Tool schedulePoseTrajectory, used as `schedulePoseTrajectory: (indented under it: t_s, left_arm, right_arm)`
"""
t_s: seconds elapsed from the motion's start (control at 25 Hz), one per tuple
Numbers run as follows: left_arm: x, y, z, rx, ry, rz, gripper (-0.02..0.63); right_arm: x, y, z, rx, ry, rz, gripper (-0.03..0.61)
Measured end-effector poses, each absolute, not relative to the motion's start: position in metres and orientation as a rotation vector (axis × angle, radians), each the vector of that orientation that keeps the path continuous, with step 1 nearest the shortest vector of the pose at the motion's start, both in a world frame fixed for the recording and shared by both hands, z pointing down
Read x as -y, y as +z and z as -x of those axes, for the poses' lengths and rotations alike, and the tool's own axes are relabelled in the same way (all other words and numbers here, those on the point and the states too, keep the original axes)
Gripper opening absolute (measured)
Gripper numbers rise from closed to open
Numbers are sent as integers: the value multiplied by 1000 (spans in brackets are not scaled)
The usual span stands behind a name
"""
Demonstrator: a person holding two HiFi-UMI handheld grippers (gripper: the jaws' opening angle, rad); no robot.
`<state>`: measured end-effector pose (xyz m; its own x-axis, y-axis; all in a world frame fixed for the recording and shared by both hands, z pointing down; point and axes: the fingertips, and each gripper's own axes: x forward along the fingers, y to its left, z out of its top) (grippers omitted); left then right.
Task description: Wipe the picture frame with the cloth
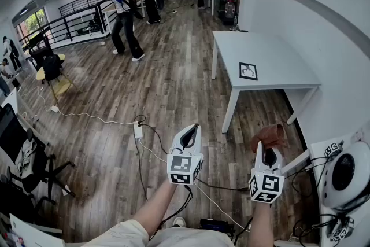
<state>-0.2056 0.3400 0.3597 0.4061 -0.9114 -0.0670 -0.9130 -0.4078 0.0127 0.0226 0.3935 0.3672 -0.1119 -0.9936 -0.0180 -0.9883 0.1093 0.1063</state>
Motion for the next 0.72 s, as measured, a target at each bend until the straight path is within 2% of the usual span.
schedulePoseTrajectory:
  t_s: [0.72]
  left_arm:
    - [-343, 364, 198, -1689, 80, 2618, 0]
  right_arm:
    - [-394, 373, -28, 2298, -111, -2063, 80]
